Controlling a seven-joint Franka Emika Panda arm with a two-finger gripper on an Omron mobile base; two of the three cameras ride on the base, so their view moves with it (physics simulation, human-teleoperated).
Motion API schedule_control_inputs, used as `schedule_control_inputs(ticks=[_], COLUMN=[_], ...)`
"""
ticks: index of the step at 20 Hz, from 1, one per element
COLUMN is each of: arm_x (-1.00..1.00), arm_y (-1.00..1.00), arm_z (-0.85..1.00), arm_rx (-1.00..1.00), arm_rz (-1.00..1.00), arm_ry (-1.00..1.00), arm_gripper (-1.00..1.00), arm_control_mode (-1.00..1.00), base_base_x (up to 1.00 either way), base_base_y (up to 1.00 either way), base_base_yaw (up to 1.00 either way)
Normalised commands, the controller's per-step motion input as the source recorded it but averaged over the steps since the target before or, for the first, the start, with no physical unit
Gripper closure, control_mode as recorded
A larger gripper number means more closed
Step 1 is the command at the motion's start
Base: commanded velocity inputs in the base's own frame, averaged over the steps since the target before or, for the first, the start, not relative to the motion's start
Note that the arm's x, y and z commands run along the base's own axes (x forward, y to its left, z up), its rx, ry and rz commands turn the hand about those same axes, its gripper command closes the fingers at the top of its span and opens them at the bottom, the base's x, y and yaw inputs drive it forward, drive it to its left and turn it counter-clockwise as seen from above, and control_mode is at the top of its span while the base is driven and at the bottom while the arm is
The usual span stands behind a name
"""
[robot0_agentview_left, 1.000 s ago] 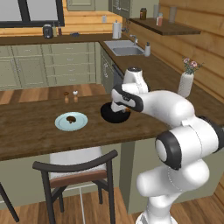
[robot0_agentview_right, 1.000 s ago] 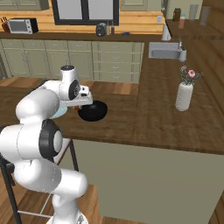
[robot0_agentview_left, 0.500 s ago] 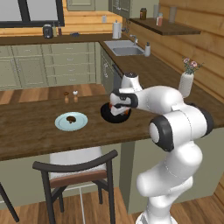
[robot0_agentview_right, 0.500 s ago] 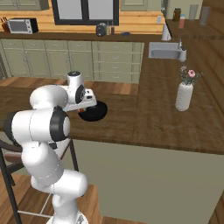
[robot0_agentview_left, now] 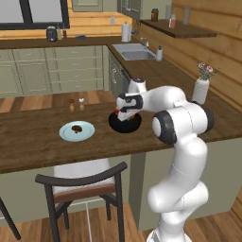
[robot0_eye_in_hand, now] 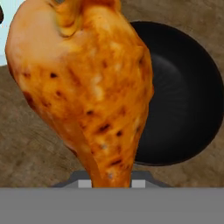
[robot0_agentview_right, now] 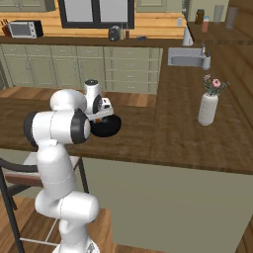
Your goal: Pick the chicken drumstick and mushroom from their plates and place them in the bowl. Then put the bowl in the fridge.
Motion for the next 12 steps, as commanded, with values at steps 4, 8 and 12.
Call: schedule_control_inputs(ticks=[4,8,12], arm_x=[0.35,0.05,0.03], arm_y=[0.14,0.12,0.04], arm_z=[-0.59,-0.44,-0.21], arm_rx=[0.0,0.0,0.0], arm_rz=[0.01,0.0,0.0], arm_ry=[0.0,0.0,0.02], arm_gripper=[1.0,1.0,1.0], arm_control_mode=[-1.0,-1.0,-1.0], base_base_x=[0.0,0.0,0.0], base_base_y=[0.0,0.0,0.0], base_base_yaw=[0.0,0.0,0.0])
